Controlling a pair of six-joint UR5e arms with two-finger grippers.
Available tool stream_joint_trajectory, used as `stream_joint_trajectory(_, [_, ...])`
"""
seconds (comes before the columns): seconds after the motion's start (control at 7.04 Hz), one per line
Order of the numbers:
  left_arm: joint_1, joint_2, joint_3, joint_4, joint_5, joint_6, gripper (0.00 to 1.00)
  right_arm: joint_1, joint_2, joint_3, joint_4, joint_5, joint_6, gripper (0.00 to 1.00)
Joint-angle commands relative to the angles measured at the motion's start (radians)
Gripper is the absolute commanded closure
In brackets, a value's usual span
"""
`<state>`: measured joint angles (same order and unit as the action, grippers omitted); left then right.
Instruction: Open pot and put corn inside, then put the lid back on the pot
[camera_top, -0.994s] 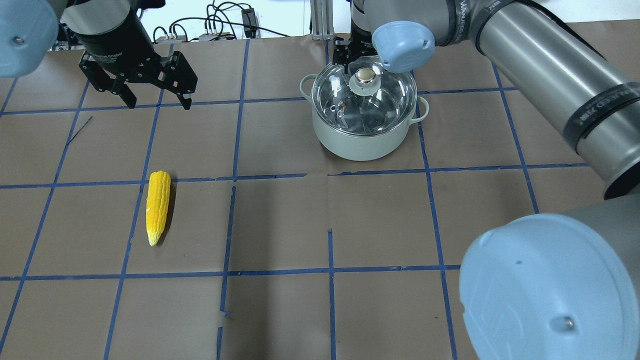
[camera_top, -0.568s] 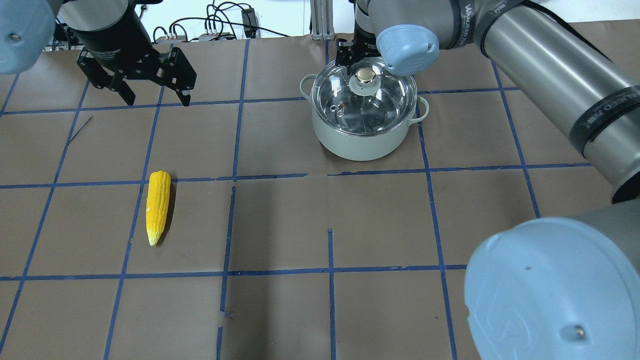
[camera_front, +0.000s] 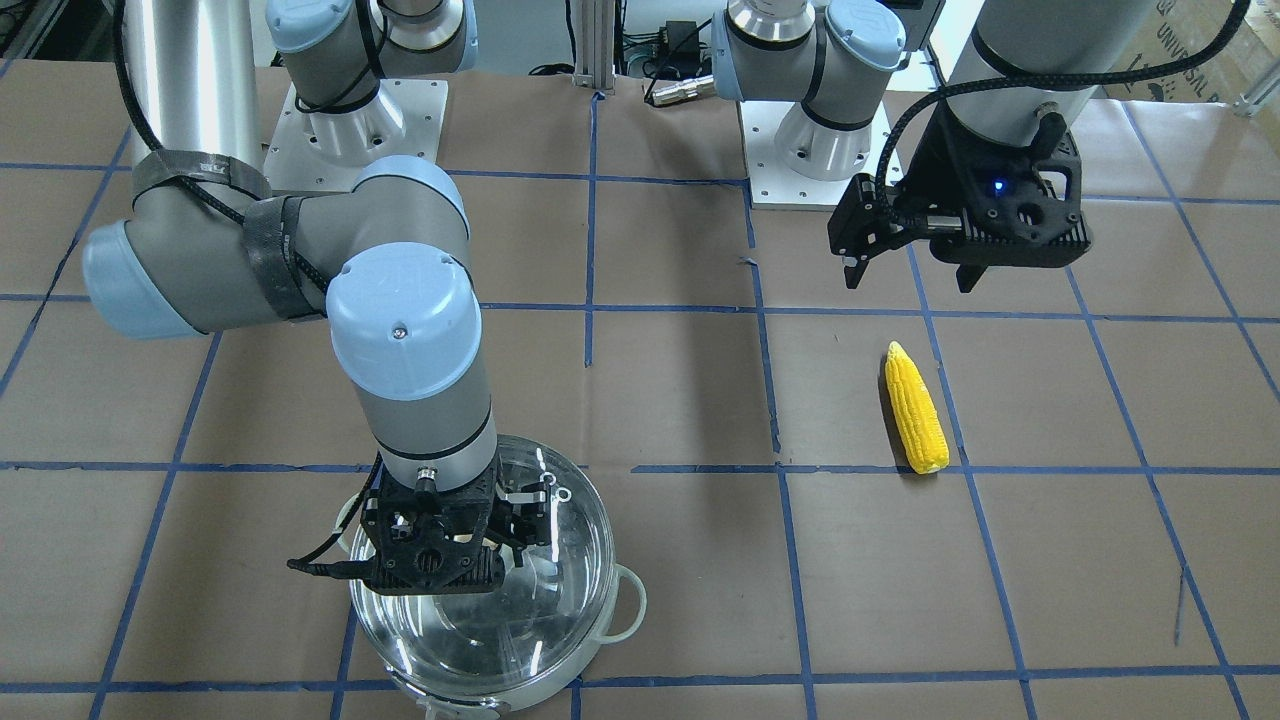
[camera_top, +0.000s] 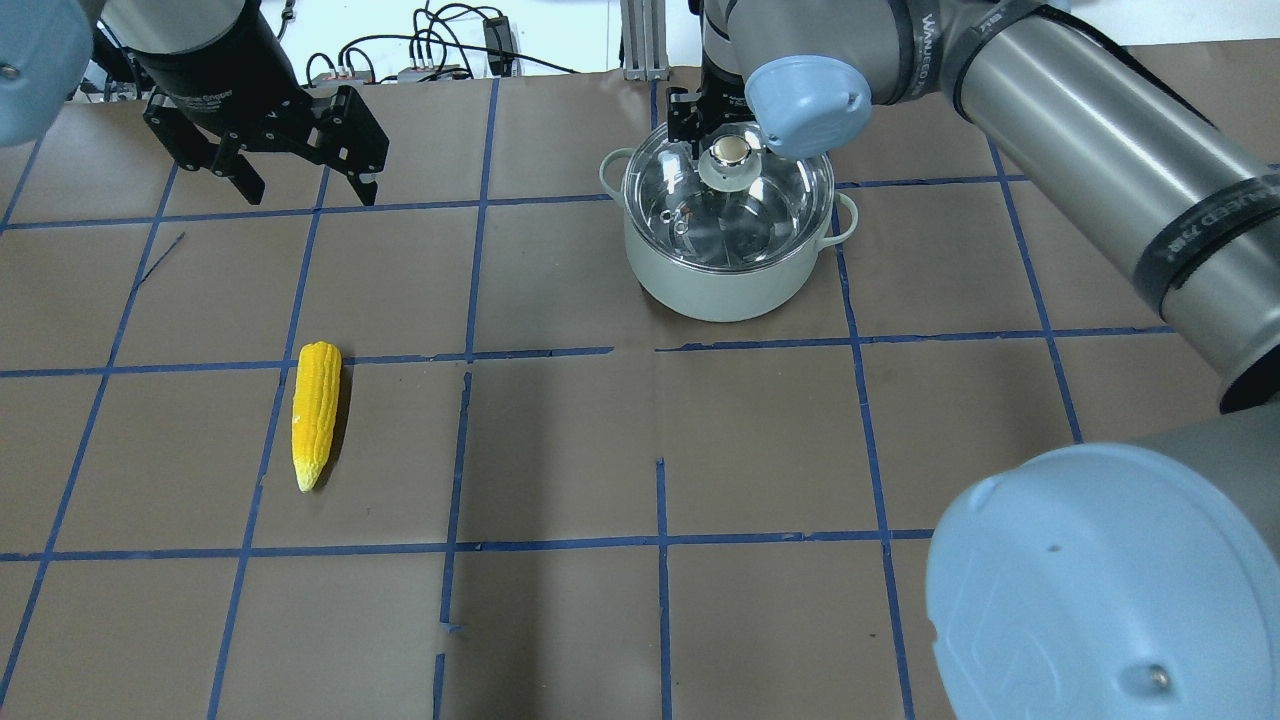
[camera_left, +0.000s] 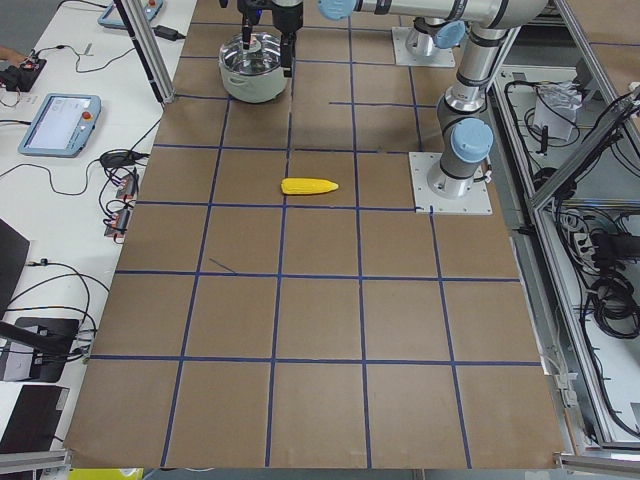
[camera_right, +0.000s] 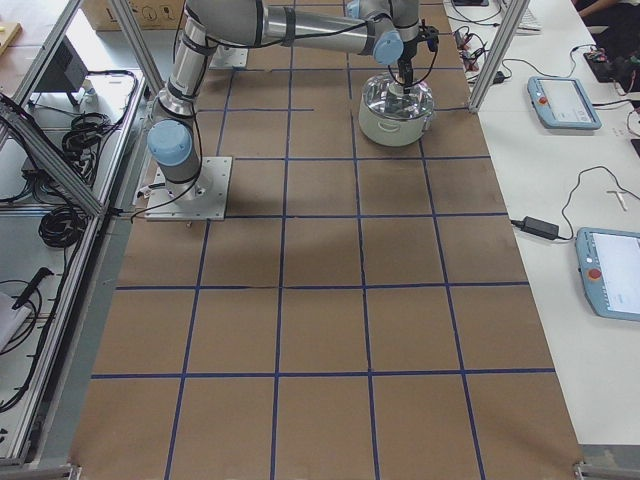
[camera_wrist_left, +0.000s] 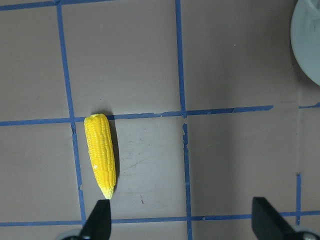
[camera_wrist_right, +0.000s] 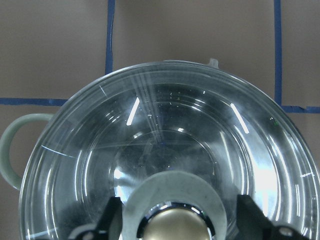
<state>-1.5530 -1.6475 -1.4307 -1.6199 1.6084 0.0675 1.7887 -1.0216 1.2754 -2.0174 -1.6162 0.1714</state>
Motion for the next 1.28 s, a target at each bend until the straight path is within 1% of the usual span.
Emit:
stream_joint_trajectory(0.0, [-0.001,-0.003,-0.008,0.000,-0.001,0.000,0.00,0.000,0.000,-0.002,0.006,-0.001,-0.001,0.36])
stream_joint_trajectory(0.14, [0.001,-0.003,-0.008,0.000,-0.001,0.001,0.00,0.001,0.000,-0.010,0.031,-0.002,0.000,0.47])
stream_joint_trajectory(0.43, [-0.001,0.005,-0.004,-0.002,0.002,0.002,0.00,0.001,-0.003,-0.014,0.032,-0.001,0.002,0.77])
stream_joint_trajectory(0.57, [0.004,0.002,-0.002,-0.003,-0.023,0.009,0.00,0.001,-0.003,-0.019,0.042,-0.001,0.002,0.85])
stream_joint_trajectory(0.71, [0.014,0.002,-0.001,-0.017,-0.060,0.018,0.00,0.001,-0.003,-0.046,0.043,-0.002,0.002,0.85])
stream_joint_trajectory(0.85, [0.010,0.008,-0.001,-0.015,-0.035,0.017,0.00,-0.008,0.001,-0.112,0.093,0.001,0.000,0.85])
stream_joint_trajectory(0.99, [0.001,0.008,-0.001,-0.009,0.007,0.015,0.00,-0.029,0.003,-0.228,0.227,0.002,-0.010,0.85])
stream_joint_trajectory(1.14, [0.001,0.011,0.001,-0.006,0.002,0.015,0.00,-0.099,0.009,-0.366,0.400,0.010,-0.068,0.84])
